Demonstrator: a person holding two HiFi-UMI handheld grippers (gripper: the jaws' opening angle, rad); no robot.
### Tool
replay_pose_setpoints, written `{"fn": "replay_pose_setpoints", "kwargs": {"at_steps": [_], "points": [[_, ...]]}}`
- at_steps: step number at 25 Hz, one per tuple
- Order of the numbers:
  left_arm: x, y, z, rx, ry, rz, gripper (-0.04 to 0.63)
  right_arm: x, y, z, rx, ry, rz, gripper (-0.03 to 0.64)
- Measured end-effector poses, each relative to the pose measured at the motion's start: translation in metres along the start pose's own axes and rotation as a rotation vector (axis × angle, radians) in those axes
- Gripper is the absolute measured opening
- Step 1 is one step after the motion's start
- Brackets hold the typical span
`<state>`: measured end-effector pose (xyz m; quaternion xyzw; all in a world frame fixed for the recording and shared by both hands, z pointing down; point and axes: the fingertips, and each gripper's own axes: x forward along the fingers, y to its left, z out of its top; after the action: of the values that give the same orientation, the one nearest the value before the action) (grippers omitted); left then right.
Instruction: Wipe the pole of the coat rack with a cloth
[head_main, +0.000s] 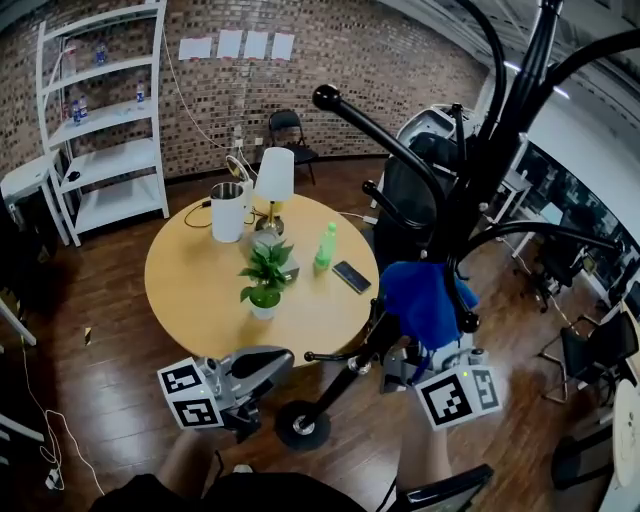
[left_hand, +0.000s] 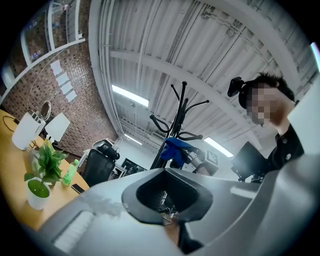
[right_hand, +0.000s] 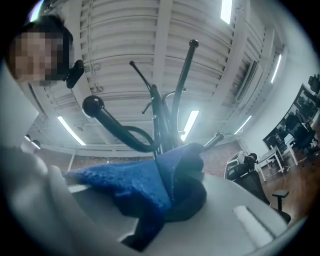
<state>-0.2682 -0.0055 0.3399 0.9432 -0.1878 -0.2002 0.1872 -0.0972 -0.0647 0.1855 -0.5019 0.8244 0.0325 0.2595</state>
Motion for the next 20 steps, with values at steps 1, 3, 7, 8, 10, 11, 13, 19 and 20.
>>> {"fn": "replay_pose_setpoints", "kwargs": {"at_steps": [1,3,7,8,10,11,13,19,20], "points": [[0.0,0.0,0.0,0.0,0.003,0.002,0.002,-0.004,-0.002,-0.008,0.003,0.016,-0.009,0.025],[0.003,0.0,-0.002,-0.001,0.014,-0.002,0.002,-0.017,-0.01,-0.03,0.019,0.058,-0.028,0.025],[0.008,0.001,-0.008,-0.009,0.047,-0.011,0.003,-0.053,-0.029,-0.102,0.075,0.214,-0.094,0.025],[0.01,0.001,-0.01,-0.011,0.055,-0.012,0.003,-0.063,-0.034,-0.123,0.082,0.258,-0.112,0.025],[0.013,0.0,-0.014,-0.017,0.071,-0.018,0.002,-0.083,-0.045,-0.165,0.088,0.335,-0.148,0.025],[0.015,0.0,-0.016,-0.019,0.079,-0.022,0.002,-0.092,-0.049,-0.184,0.094,0.366,-0.167,0.025],[0.018,-0.001,-0.018,-0.021,0.09,-0.029,0.003,-0.108,-0.056,-0.217,0.115,0.414,-0.207,0.025],[0.025,-0.004,-0.025,-0.031,0.109,-0.04,0.002,-0.141,-0.073,-0.278,0.162,0.525,-0.275,0.025],[0.026,-0.004,-0.025,-0.033,0.11,-0.042,0.002,-0.144,-0.075,-0.283,0.168,0.535,-0.28,0.025]]}}
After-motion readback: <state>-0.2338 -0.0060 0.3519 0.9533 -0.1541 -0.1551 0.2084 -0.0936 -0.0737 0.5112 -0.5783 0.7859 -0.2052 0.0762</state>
